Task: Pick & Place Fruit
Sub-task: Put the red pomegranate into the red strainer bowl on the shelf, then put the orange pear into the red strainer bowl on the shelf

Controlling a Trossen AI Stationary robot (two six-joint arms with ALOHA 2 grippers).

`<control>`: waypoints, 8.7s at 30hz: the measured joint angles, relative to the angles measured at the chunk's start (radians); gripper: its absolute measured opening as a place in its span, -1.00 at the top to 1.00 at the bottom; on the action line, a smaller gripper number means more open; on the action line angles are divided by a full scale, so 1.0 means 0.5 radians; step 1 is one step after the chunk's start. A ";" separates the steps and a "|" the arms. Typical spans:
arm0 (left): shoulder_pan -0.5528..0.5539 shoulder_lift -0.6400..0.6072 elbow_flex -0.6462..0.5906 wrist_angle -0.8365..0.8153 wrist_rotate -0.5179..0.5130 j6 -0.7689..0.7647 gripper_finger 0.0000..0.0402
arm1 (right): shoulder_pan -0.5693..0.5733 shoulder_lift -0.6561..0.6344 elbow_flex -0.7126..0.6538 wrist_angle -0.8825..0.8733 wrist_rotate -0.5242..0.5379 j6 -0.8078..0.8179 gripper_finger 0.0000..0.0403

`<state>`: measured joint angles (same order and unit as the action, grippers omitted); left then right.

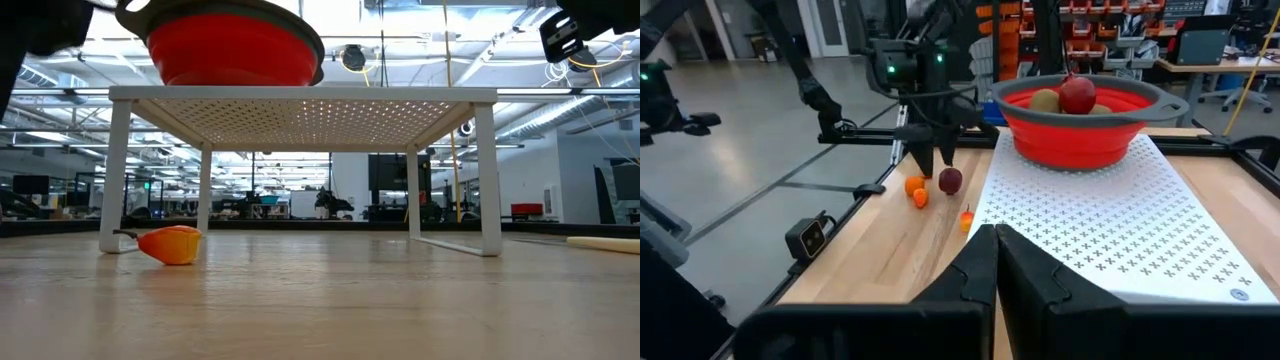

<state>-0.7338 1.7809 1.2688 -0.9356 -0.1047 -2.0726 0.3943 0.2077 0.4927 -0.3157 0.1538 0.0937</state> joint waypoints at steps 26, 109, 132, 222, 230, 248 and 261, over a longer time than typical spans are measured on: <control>0.107 0.000 -0.366 0.346 0.042 0.058 -0.75 | 0.001 0.000 0.000 0.001 0.001 0.046 1.00; -0.006 -0.661 -0.289 3.819 -0.069 4.791 0.16 | 0.001 0.001 0.000 0.001 0.004 -0.024 1.00; 0.193 -0.660 -0.289 4.127 -1.580 3.033 0.14 | 0.001 0.001 0.000 0.001 0.004 -0.024 1.00; 1.506 -0.597 0.389 0.127 0.124 2.856 -0.48 | 0.000 0.002 0.001 -0.007 0.011 -0.002 1.00; 1.337 -0.865 0.389 0.100 0.146 2.259 -0.33 | 0.001 0.002 0.001 -0.007 0.005 -0.002 1.00; 0.412 -0.868 0.390 0.097 -0.039 1.480 0.41 | 0.001 0.002 0.001 -0.008 0.004 -0.006 1.00; 0.164 -0.836 0.390 0.093 -0.248 1.465 0.73 | 0.001 0.002 0.001 -0.008 0.003 -0.008 1.00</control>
<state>-0.6519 1.3630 1.4639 -0.8889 -0.2285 -1.3402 0.3946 0.2089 0.4931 -0.3195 0.1555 0.0898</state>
